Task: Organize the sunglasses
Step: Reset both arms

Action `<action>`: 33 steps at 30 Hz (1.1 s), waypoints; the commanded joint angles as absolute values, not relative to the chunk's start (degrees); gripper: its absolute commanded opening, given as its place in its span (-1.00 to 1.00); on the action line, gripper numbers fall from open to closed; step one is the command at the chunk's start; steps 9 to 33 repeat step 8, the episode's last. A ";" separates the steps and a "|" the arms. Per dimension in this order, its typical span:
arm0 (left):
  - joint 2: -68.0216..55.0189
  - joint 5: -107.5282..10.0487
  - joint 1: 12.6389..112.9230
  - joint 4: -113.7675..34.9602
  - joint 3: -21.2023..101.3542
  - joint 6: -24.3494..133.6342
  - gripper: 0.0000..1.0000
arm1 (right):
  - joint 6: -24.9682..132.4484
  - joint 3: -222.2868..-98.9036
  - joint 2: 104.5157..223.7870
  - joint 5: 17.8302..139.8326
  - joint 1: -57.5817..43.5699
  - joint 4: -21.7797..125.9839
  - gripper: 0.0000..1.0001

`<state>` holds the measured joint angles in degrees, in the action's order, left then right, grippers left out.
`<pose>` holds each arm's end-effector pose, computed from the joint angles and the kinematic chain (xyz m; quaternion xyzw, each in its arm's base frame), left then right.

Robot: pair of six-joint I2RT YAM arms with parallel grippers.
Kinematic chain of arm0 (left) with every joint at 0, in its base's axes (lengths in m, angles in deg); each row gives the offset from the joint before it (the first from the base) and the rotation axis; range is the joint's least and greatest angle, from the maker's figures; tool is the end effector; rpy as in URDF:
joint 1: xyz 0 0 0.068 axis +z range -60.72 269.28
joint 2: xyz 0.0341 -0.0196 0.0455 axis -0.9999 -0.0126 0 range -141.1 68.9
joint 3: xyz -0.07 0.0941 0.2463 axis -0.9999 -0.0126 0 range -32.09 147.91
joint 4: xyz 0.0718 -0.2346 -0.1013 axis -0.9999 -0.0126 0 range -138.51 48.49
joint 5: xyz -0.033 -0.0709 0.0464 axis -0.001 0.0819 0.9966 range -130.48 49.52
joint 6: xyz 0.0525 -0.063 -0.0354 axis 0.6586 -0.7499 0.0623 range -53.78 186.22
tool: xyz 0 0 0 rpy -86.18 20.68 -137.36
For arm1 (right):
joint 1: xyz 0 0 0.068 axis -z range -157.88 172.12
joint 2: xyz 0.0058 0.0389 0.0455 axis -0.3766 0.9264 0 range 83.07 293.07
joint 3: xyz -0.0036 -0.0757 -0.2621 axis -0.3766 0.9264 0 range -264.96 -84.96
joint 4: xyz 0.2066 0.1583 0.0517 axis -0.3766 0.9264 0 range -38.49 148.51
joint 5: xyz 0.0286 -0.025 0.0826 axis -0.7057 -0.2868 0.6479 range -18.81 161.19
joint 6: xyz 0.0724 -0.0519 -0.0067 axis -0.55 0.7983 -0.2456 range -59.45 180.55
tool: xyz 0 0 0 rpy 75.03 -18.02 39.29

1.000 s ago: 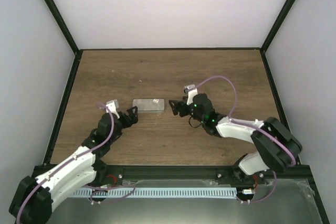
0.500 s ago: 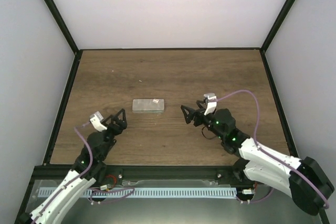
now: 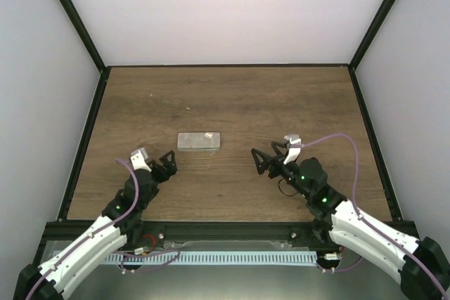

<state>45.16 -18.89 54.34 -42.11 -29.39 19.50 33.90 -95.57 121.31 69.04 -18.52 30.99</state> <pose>0.1563 -0.0734 0.1317 -0.1881 0.7976 -0.2436 0.5188 0.1640 0.1368 0.1954 -0.0790 0.7454 0.3549 0.5587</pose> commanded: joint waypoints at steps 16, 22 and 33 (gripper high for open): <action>47.85 -17.25 54.04 -37.14 -28.40 19.29 0.98 | 32.55 -94.36 116.36 65.56 -18.84 35.75 0.99; 47.85 -17.25 54.04 -37.14 -28.40 19.29 0.98 | 32.55 -94.36 116.36 65.56 -18.84 35.75 0.99; 47.85 -17.25 54.04 -37.14 -28.40 19.29 0.98 | 32.55 -94.36 116.36 65.56 -18.84 35.75 0.99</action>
